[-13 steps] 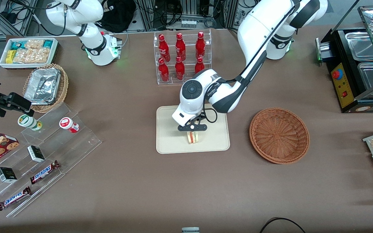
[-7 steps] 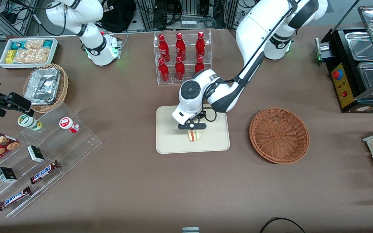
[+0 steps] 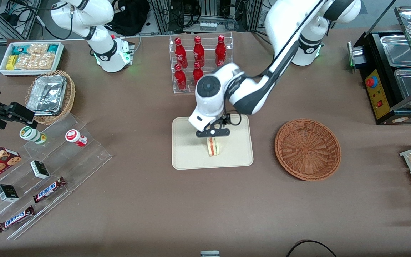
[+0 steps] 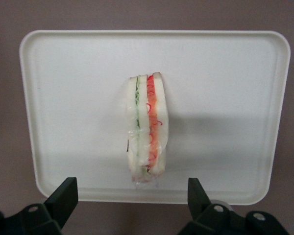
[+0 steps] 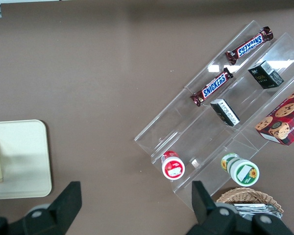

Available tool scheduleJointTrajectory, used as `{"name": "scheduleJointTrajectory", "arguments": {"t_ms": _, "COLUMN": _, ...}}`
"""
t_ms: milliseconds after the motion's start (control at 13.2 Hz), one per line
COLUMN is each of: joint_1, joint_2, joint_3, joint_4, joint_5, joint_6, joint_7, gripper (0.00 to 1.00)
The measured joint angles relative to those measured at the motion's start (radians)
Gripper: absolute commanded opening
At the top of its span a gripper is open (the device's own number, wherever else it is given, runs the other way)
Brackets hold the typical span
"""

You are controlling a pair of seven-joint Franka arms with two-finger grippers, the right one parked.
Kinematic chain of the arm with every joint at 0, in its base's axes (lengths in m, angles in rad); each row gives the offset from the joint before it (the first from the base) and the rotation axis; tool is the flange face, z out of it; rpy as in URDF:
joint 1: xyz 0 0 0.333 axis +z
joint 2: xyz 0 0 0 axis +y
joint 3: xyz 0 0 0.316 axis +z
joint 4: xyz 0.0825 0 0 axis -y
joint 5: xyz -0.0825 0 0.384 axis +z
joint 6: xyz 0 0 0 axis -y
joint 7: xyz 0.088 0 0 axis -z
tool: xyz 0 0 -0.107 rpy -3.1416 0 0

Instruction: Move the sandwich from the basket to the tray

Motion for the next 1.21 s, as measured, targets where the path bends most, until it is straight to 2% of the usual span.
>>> {"name": "scheduleJointTrajectory", "arguments": {"t_ms": 302, "joint_1": 0.113, "joint_2": -0.205, "joint_3": 0.011, "joint_4": 0.007, "joint_5": 0.000, "joint_6": -0.207, "joint_7": -0.006, "gripper": 1.00}}
{"name": "scheduleJointTrajectory", "arguments": {"t_ms": 528, "joint_1": 0.227, "joint_2": -0.333, "joint_3": 0.015, "joint_4": 0.007, "joint_5": 0.000, "joint_6": -0.343, "joint_7": 0.082, "gripper": 1.00}}
{"name": "scheduleJointTrajectory", "arguments": {"t_ms": 906, "joint_1": 0.433, "joint_2": -0.479, "joint_3": 0.018, "joint_4": 0.005, "joint_5": -0.020, "joint_6": -0.528, "joint_7": 0.396, "gripper": 1.00}}
{"name": "scheduleJointTrajectory", "arguments": {"t_ms": 1208, "joint_1": 0.671, "joint_2": -0.528, "joint_3": 0.022, "joint_4": 0.001, "joint_5": -0.103, "joint_6": -0.609, "joint_7": 0.761, "gripper": 1.00}}
